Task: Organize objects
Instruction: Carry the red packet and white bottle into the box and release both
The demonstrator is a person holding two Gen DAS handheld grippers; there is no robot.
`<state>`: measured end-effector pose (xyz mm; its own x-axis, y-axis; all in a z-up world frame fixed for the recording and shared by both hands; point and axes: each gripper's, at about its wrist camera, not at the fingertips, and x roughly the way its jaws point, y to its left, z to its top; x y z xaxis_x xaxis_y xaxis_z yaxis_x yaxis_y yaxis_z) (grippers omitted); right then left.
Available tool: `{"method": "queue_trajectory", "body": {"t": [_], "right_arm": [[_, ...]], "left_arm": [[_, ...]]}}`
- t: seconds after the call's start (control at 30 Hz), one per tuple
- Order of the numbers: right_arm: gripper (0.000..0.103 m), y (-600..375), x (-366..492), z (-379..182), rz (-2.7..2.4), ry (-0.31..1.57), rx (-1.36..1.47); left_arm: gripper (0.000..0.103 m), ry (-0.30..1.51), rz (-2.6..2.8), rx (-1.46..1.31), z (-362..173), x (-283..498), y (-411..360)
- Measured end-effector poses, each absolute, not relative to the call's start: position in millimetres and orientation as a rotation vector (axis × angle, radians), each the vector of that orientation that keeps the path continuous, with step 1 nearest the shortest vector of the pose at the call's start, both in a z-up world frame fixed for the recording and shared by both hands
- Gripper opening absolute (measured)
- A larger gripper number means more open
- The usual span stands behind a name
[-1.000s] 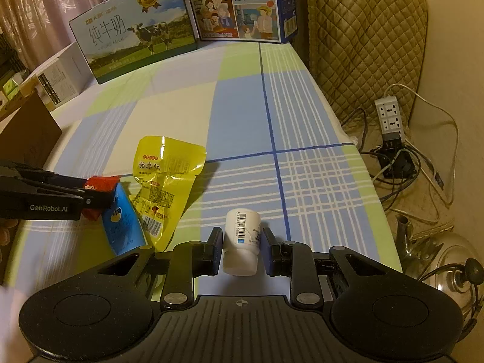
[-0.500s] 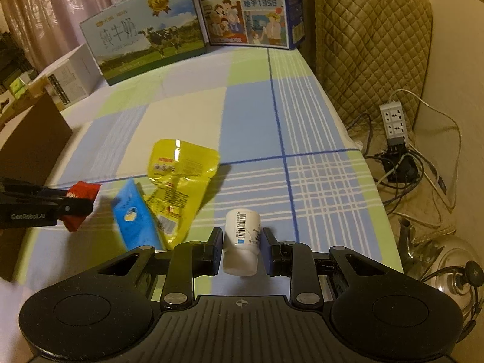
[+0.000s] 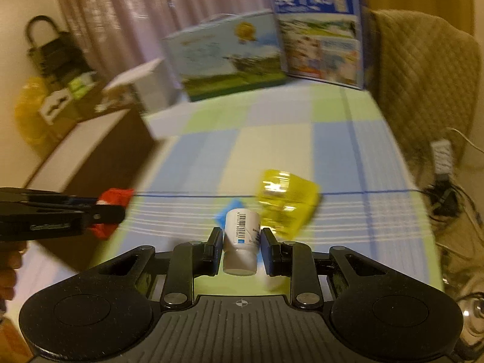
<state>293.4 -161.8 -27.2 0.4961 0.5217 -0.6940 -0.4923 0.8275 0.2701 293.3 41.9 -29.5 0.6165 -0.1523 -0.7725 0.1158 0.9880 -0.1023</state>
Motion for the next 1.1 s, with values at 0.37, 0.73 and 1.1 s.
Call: {"method": "queue_trajectory", "body": {"t": [0.37,0.73,1.1], "right_arm": [[0.024,-77.0,249.4,-0.6,0.814,0.812,0.008],[0.024,19.2,223.1,16.4,0.975,0.765,-0.027],[0.024,101.9,231.9,5.3,0.977,0.763,-0.075]], "left_arm": [[0.023,0.805,-0.044,-0.094,6.9,234.3,103.2],[0.023,0.76,0.077,-0.126,19.5,194.1,179.4],[0.023,0.754,0.122,-0.11,17.6,200.4,242.8]]}}
